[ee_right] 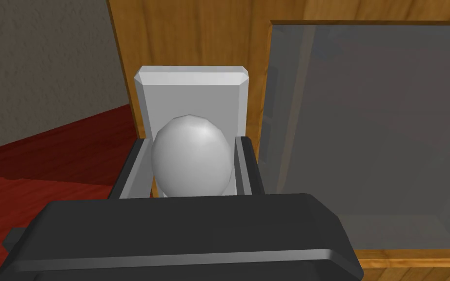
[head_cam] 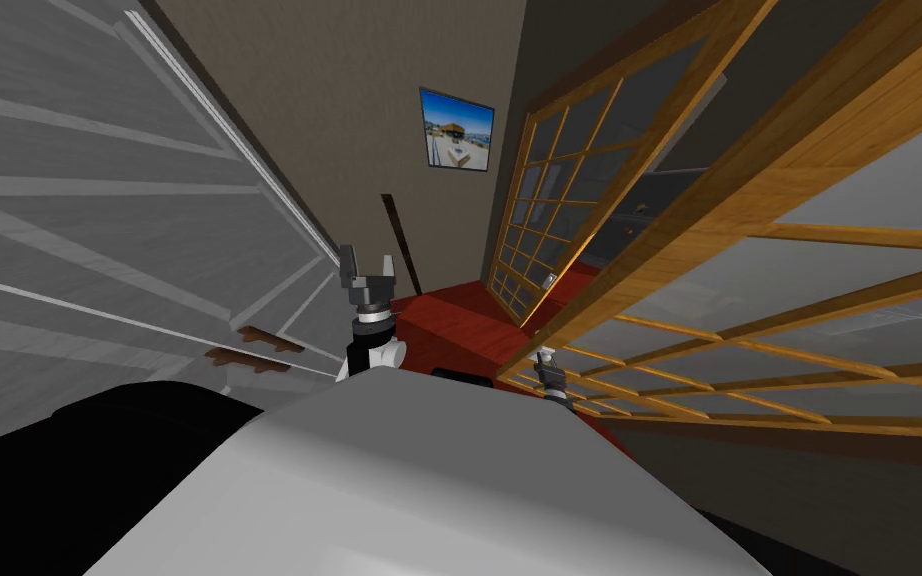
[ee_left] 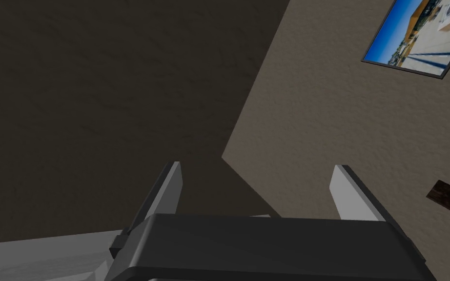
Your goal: Pull the door open
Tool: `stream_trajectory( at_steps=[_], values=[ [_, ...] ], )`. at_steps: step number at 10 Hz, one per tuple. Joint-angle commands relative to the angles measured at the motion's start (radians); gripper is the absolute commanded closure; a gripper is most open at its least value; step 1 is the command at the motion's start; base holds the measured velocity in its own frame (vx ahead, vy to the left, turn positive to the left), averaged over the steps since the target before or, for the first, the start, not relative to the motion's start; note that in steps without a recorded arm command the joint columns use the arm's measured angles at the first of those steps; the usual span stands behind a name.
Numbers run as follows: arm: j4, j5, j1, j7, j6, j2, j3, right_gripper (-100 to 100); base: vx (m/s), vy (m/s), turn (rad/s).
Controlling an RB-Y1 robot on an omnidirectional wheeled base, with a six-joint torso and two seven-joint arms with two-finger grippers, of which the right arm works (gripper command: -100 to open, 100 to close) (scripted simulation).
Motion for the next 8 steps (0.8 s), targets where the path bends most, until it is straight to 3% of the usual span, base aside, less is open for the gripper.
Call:
stream_trajectory(
  at_steps=[1, 8],
  values=[
    [0.000, 0.000, 0.000, 0.000, 0.000, 0.000, 0.000, 100, -0.086, -0.012, 0.019],
    [0.020, 0.024, 0.034, -0.067, -0.090, -0.056, 0.073, 100, -0.189, -0.028, 0.115]
  ],
)
